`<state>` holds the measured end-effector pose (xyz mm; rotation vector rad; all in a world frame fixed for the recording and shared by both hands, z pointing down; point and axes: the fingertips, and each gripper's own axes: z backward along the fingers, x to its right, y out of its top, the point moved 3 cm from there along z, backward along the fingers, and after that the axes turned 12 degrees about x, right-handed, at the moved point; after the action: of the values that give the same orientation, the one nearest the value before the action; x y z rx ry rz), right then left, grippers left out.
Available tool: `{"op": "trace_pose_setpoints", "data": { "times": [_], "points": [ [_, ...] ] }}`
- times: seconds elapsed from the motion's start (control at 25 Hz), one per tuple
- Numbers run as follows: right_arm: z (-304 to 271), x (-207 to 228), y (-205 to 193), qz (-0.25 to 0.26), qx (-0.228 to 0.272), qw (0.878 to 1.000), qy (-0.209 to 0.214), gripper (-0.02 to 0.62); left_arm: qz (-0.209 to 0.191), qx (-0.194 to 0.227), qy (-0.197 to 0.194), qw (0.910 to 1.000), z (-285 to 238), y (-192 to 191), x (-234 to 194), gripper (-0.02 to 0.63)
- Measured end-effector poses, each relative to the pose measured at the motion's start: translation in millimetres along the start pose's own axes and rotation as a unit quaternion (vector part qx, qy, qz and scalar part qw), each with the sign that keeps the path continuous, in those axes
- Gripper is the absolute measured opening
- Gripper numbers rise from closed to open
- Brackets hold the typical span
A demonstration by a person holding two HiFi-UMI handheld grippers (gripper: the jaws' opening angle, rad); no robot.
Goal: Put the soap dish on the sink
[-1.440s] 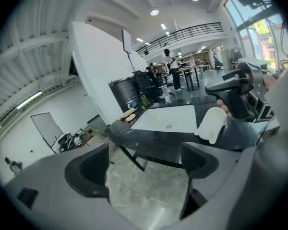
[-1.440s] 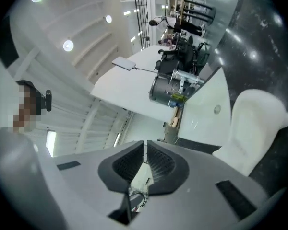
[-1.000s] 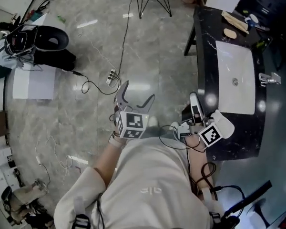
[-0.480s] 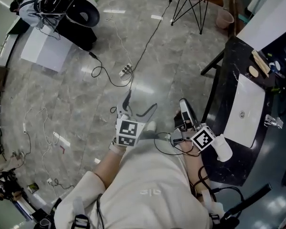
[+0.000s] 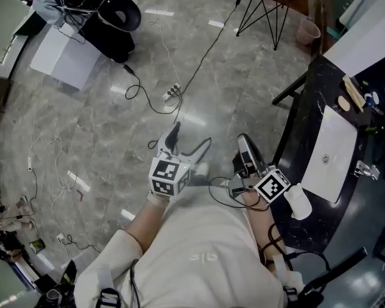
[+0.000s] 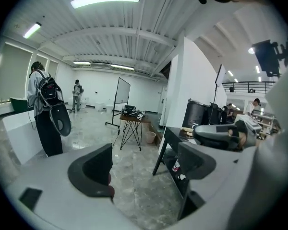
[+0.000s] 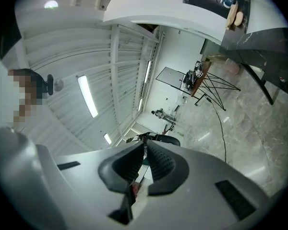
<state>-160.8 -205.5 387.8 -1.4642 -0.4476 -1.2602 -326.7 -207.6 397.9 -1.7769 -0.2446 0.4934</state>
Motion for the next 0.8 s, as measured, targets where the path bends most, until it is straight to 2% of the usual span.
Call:
{"op": "trace_pose_setpoints", "data": {
  "times": [0.16, 0.2, 0.28, 0.32, 0.52, 0.68, 0.8],
  "points": [
    [-0.1, -0.8, -1.2, 0.000, -0.002, 1.000, -0.001, 0.035, -0.001, 0.008, 0.001, 1.0000, 3.5, 0.4, 2.0, 0.376],
    [-0.1, -1.0, -1.5, 0.001, -0.002, 1.000, 0.000, 0.035, -0.005, 0.009, 0.003, 0.9999, 4.7, 0.6, 2.3, 0.339],
    [-0.1, -0.8, -1.4, 0.004, -0.003, 1.000, 0.001, 0.035, -0.014, 0.013, 0.005, 0.9998, 6.2, 1.3, 2.8, 0.220],
    [0.4, -0.1, -0.9, 0.005, -0.002, 1.000, 0.000, 0.035, -0.016, 0.013, 0.003, 0.9998, 6.2, 1.4, 4.0, 0.190],
    [2.2, -3.9, 0.3, 0.007, 0.006, 1.000, -0.003, 0.035, -0.012, 0.006, -0.015, 0.9998, 5.6, 2.4, 6.4, 0.183],
    [7.8, -4.7, 5.4, 0.010, 0.015, 1.000, -0.007, 0.035, -0.010, 0.004, -0.012, 0.9999, 6.9, 3.0, 7.7, 0.035],
    [16.0, 3.6, 15.5, 0.010, 0.021, 1.000, -0.010, 0.035, -0.008, -0.006, -0.011, 0.9999, -0.6, -4.8, 17.1, 0.008]
  ]
}}
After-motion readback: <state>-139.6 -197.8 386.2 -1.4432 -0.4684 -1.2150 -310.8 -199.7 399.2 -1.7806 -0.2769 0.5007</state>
